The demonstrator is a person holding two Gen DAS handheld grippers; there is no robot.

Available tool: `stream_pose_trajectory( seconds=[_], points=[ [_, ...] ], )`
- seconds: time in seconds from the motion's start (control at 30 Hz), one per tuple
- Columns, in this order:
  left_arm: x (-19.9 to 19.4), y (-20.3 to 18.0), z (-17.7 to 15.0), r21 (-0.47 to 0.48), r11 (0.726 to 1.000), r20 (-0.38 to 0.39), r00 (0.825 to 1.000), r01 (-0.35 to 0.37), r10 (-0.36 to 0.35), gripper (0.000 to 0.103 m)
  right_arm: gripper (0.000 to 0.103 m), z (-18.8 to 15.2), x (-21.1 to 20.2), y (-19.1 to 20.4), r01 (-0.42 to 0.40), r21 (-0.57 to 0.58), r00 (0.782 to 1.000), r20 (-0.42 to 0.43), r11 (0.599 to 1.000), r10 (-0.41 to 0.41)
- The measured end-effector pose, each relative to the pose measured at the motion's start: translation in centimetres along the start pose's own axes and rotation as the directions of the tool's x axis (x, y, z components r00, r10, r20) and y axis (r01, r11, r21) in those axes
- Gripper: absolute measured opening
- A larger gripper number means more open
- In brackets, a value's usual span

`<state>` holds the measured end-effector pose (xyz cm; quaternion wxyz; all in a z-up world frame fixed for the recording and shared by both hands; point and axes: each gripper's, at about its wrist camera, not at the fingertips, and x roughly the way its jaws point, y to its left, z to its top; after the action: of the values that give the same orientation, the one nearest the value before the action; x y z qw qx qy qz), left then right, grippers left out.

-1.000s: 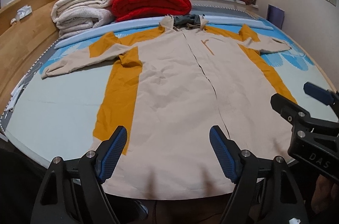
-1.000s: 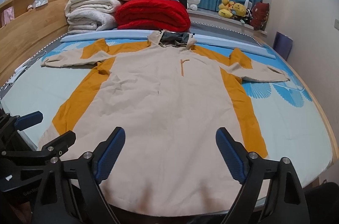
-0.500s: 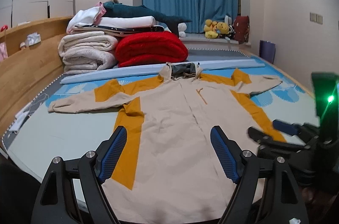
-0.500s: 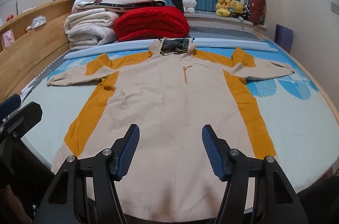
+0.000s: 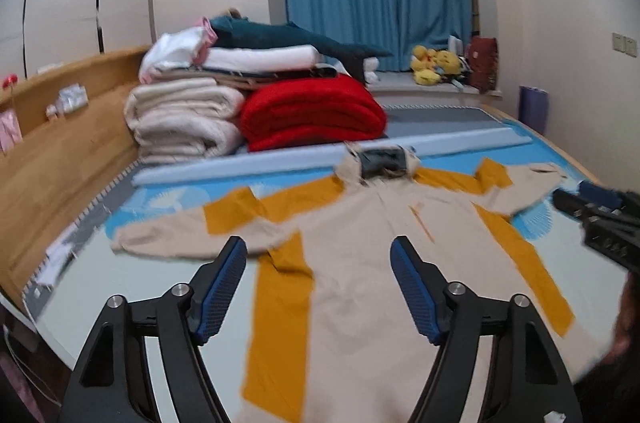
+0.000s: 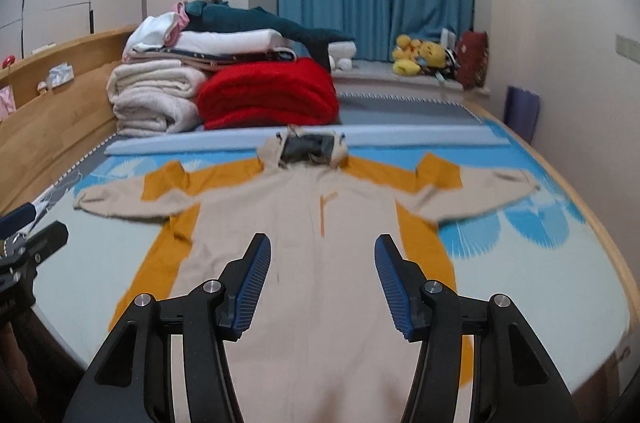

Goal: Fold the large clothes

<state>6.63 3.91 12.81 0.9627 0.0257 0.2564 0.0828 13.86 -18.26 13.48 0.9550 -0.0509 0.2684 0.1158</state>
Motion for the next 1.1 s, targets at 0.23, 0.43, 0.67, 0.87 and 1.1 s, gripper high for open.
stream_pose_trajectory(
  seconds=[0.23,0.43,0.67,0.87,1.1],
  points=[
    [7.8,5.2,4.0,-0.012,0.999,-0.034,0.998,-0.05,0.049,0.054,0.055,7.1,5.5,0.8,-0.009,-0.013,0.999,0.053,1.0,0.01],
    [17.9,11.9,2.7,-0.128,0.989,-0.207,0.977,-0.077,0.05,0.022,0.044,9.9,11.6,1.5,-0.035,-0.037,0.997,0.061,0.999,0.037],
    [27.3,21.9,-2.2,-0.202,0.948,-0.347,0.923,-0.245,0.164,0.021,0.016,7.7,18.5,1.3,-0.059,-0.013,0.998,-0.023,0.998,0.058],
    [33.3,30.8,-6.5,-0.323,0.861,-0.439,0.868,-0.394,0.233,0.022,0.049,6.6,22.8,1.1,-0.066,-0.045,0.994,-0.086,0.997,0.062],
    [36.8,40.0,-10.5,-0.527,0.693,-0.497,0.84,-0.491,0.217,0.039,0.036,5.7,25.9,0.9,-0.067,-0.07,0.987,-0.15,0.995,0.056]
  ],
)
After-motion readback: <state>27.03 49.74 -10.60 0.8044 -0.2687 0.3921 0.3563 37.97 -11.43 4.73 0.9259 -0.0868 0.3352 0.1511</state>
